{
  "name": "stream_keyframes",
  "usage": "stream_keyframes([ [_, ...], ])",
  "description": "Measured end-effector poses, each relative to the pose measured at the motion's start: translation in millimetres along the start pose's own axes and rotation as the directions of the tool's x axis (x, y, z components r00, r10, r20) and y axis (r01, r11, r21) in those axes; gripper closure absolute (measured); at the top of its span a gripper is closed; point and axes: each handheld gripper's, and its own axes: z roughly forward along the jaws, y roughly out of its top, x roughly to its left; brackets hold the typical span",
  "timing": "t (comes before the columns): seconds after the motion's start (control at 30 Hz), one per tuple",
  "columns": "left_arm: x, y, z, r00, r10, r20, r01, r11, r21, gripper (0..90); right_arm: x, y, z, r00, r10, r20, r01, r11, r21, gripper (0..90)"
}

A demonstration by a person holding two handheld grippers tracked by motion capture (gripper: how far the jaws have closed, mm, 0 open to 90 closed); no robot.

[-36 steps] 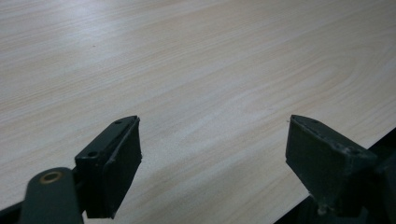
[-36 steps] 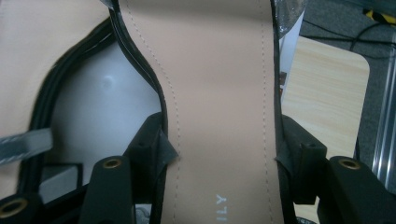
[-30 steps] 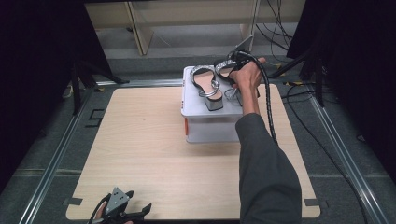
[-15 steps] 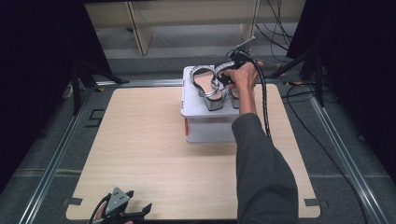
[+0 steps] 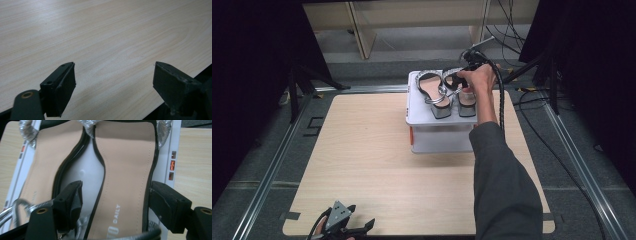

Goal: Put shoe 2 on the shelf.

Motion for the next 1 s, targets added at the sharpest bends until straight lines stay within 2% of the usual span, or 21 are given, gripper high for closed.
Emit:
stream_keyframes([
  [0.03, -1.6, -0.7, -0.4, 0.9996, -0.028, -0.006, 0.028, 0.9996, 0.004, 17.9, -1.1, -0.2, -3.8, 0.9999, -0.009, -0.009, 0.009, 1.0, -0.01, 29.0],
  [0.1, -3.2, -1.3, 0.1, 0.999, -0.045, 0.003, 0.045, 0.999, -0.005, 17.9, -4.4, -0.7, -10.4, 0.9998, -0.017, -0.012, 0.017, 0.999, -0.044, 29.0],
  [0.13, -2.3, -0.8, 0.3, 0.9995, -0.032, 0.005, 0.032, 0.9995, -0.006, 17.9, -7.9, -1.1, -13.8, 0.9993, -0.031, -0.021, 0.029, 0.998, -0.061, 28.9],
  [0.3, -4.5, -1.4, 0.5, 0.9982, -0.06, 0.001, 0.06, 0.9982, -0.001, 17.9, -20.6, -5.9, -29.2, 0.9961, -0.05, -0.073, 0.042, 0.994, -0.098, 28.9],
  [0.33, -4.0, -1.1, 0.1, 0.998, -0.063, -0.002, 0.063, 0.998, 0.0, 17.9, -22.3, -7.1, -31.0, 0.9944, -0.062, -0.086, 0.052, 0.993, -0.106, 28.9],
  [0.37, -2.3, -1.0, 0.5, 0.999, -0.045, -0.001, 0.045, 0.999, -0.005, 17.9, -24.1, -9.1, -35.0, 0.9925, -0.087, -0.086, 0.076, 0.989, -0.125, 28.9],
  [0.4, -3.2, -1.5, 0.6, 0.9981, -0.061, -0.004, 0.061, 0.9981, -0.003, 17.9, -26.4, -10.8, -36.8, 0.9884, -0.119, -0.093, 0.104, 0.983, -0.153, 28.9],
  [0.43, 0.0, -1.0, 0.0, 0.9999, -0.011, -0.001, 0.011, 0.9999, 0.013, 17.9, -26.2, -12.5, -39.6, 0.9875, -0.118, -0.105, 0.101, 0.983, -0.154, 28.9],
  [0.47, -1.9, -1.3, 0.5, 0.9994, -0.034, 0.003, 0.034, 0.9994, 0.001, 17.9, -27.4, -15.5, -42.7, 0.9836, -0.139, -0.115, 0.119, 0.979, -0.162, 28.9],
  [0.5, -0.7, -0.4, 0.2, 0.9999, -0.011, 0.003, 0.011, 0.9999, 0.005, 17.9, -26.3, -17.9, -45.8, 0.9837, -0.124, -0.13, 0.104, 0.983, -0.154, 28.9],
  [0.53, -2.2, -0.5, 0.7, 0.9993, -0.038, -0.001, 0.038, 0.9993, -0.001, 17.9, -28.6, -20.9, -47.6, 0.9787, -0.16, -0.128, 0.137, 0.976, -0.172, 28.8],
  [0.57, -3.6, -1.2, 0.0, 0.9979, -0.064, -0.009, 0.064, 0.9979, 0.01, 17.9, -28.4, -25.2, -52.3, 0.9771, -0.158, -0.143, 0.133, 0.976, -0.173, 28.8],
  [0.6, -3.6, -1.1, 0.8, 0.998, -0.064, -0.005, 0.064, 0.998, 0.001, 17.9, -29.6, -28.8, -54.9, 0.9741, -0.176, -0.142, 0.149, 0.973, -0.178, 28.8],
  [0.63, -2.9, -0.8, 0.9, 0.9987, -0.051, -0.005, 0.051, 0.9987, 0.003, 17.9, -30.4, -32.0, -55.5, 0.9695, -0.18, -0.166, 0.148, 0.97, -0.191, 28.6],
  [0.67, 2.9, 1.0, 0.9, 0.9993, 0.037, 0.002, -0.037, 0.9993, 0.011, 17.9, -31.6, -37.3, -58.4, 0.9652, -0.196, -0.173, 0.162, 0.967, -0.196, 28.6],
  [0.7, -2.5, 0.2, 0.8, 0.9992, -0.04, -0.008, 0.041, 0.9992, 0.005, 17.9, -32.2, -40.7, -60.5, 0.9635, -0.201, -0.177, 0.166, 0.966, -0.197, 28.6],
  [0.73, -4.0, -0.8, 1.3, 0.9975, -0.07, -0.01, 0.07, 0.9976, 0.001, 17.9, -33.0, -46.9, -64.0, 0.9601, -0.21, -0.184, 0.173, 0.964, -0.2, 28.6],
  [0.8, -1.5, -0.5, 2.8, 0.9989, -0.046, -0.004, 0.046, 0.9989, 0.0, 17.9, -34.3, -56.2, -68.8, 0.9561, -0.226, -0.187, 0.189, 0.962, -0.195, 28.4],
  [0.9, -3.2, -1.1, 3.3, 0.9967, -0.081, -0.008, 0.081, 0.9967, 0.002, 17.9, -37.0, -73.7, -73.4, 0.9442, -0.268, -0.192, 0.227, 0.951, -0.21, 27.9],
  [0.93, -3.3, -0.7, 3.3, 0.9966, -0.082, -0.01, 0.082, 0.9966, 0.002, 17.9, -38.0, -81.5, -74.7, 0.9422, -0.283, -0.179, 0.244, 0.946, -0.214, 27.4],
  [1.0, -2.7, -0.1, 3.9, 0.997, -0.077, -0.008, 0.077, 0.997, -0.001, 17.9, -39.8, -92.4, -73.5, 0.9349, -0.303, -0.185, 0.263, 0.941, -0.213, 26.6],
])
